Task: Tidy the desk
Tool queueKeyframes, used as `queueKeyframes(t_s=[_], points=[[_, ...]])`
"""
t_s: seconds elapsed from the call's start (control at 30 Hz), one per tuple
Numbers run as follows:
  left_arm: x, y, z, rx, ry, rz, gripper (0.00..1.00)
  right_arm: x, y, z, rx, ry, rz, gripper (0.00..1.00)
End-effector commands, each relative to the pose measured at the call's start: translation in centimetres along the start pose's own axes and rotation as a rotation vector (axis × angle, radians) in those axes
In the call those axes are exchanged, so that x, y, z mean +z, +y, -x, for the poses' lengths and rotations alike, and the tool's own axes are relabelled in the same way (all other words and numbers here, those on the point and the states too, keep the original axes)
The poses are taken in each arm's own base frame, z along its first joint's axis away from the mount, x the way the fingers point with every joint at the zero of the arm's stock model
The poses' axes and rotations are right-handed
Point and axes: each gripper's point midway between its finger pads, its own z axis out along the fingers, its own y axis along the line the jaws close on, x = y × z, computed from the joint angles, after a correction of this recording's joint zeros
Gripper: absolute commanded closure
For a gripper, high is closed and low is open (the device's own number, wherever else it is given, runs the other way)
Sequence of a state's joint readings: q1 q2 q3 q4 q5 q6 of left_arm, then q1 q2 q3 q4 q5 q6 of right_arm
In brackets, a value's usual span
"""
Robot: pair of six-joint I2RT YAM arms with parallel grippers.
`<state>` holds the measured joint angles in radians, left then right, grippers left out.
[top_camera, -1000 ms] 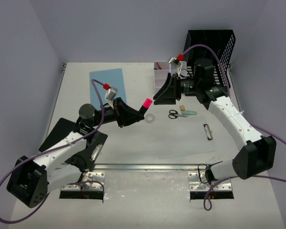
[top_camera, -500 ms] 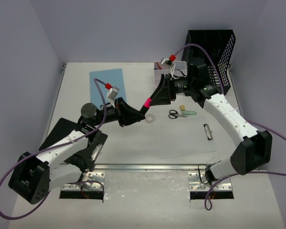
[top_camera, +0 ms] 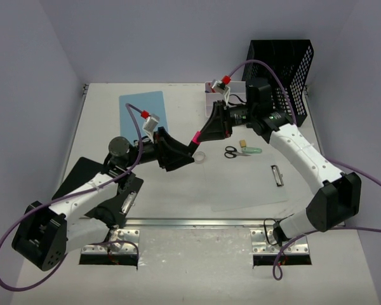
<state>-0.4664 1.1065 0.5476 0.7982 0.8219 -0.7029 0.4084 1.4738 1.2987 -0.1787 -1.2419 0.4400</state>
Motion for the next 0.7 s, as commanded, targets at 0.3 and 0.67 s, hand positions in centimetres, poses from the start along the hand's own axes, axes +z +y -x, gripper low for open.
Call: queueKeyframes(t_s=[0.3,0.67], points=[[-4.9,4.2,4.0,0.261,-0.068,0.418,0.0,-3.6,-5.6,2.0,-0.231,0.051,-0.42,0.99],[-12.1,12.8,4.0,0.166,0.144,1.07,0.0,-15.5,-21.2,10.5,-0.403,-0.045,-1.178,0.99]])
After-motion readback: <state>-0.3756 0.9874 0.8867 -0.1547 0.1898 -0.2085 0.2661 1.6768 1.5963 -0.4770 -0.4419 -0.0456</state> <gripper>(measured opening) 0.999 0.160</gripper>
